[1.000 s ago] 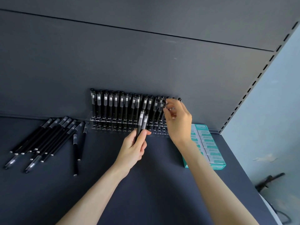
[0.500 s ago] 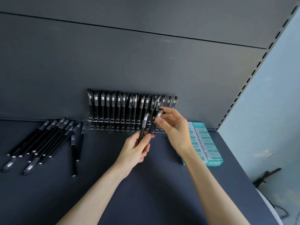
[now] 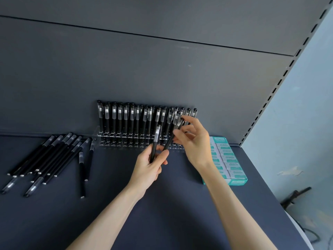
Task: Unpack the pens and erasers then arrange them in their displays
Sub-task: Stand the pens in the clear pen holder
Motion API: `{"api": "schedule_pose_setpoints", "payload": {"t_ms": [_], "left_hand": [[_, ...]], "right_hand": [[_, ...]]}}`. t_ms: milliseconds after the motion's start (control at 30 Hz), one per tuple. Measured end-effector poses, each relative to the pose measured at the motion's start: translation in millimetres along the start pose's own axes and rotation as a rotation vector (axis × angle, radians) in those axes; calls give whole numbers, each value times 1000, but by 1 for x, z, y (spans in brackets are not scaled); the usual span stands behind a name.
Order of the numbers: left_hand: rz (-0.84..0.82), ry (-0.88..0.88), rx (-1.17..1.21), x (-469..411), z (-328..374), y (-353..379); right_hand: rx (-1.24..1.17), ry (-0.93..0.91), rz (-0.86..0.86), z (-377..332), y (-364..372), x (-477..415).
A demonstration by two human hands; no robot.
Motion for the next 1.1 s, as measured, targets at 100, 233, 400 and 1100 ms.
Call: {"api": "schedule_pose_setpoints", "payload": {"t_ms": [100, 233, 400, 1100], "left_hand": [[76, -35, -23, -2, -4, -5], [110, -64, -12, -4, -8, -10], [58, 5, -131, 0, -1, -4], [129, 79, -138, -5, 0, -12]], "right_hand": [[-15, -83, 174, -15, -22, -11], [82, -225, 260, -33, -40, -26], [169, -262, 225, -28, -32, -37], [440, -274, 106, 1, -13, -26]]}}
Point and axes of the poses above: each hand's wrist, its own x-axis away from the middle knuckle, its own y-axis out of the palm, z = x × y, the point moved 8 cm from there along -x, towards the middle knuckle, and after that the axes turned 13 degrees about -x, right-handed, at the moved point
